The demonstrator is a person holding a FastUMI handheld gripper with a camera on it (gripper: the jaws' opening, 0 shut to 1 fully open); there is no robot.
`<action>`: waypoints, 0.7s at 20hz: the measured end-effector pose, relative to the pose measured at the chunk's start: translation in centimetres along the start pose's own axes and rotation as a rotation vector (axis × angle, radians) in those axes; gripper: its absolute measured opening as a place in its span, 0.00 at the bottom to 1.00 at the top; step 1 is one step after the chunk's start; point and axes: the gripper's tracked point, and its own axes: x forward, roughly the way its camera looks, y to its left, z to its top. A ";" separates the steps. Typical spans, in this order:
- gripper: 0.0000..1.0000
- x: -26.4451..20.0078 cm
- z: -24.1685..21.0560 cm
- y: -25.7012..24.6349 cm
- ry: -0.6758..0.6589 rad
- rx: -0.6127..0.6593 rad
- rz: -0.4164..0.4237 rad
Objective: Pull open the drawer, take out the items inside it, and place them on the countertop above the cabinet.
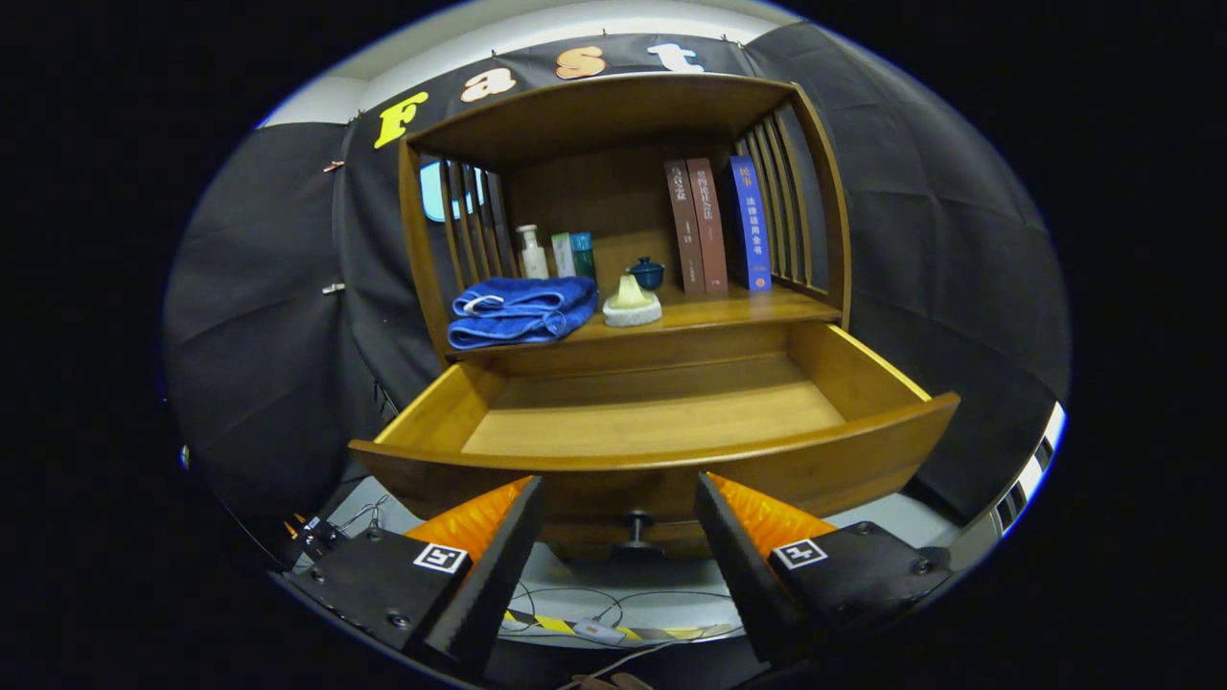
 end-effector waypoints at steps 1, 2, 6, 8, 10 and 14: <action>1.00 0.2 -0.3 -0.3 -0.001 -0.002 -0.012; 1.00 0.6 -0.6 -0.7 -0.006 -0.005 -0.026; 1.00 2.2 -2.1 -1.1 0.025 -0.011 -0.044; 1.00 2.8 -2.1 -1.1 0.028 -0.012 -0.045; 1.00 3.3 -2.5 -1.5 0.047 -0.020 -0.067; 0.99 3.4 -2.8 -1.6 0.054 -0.008 -0.090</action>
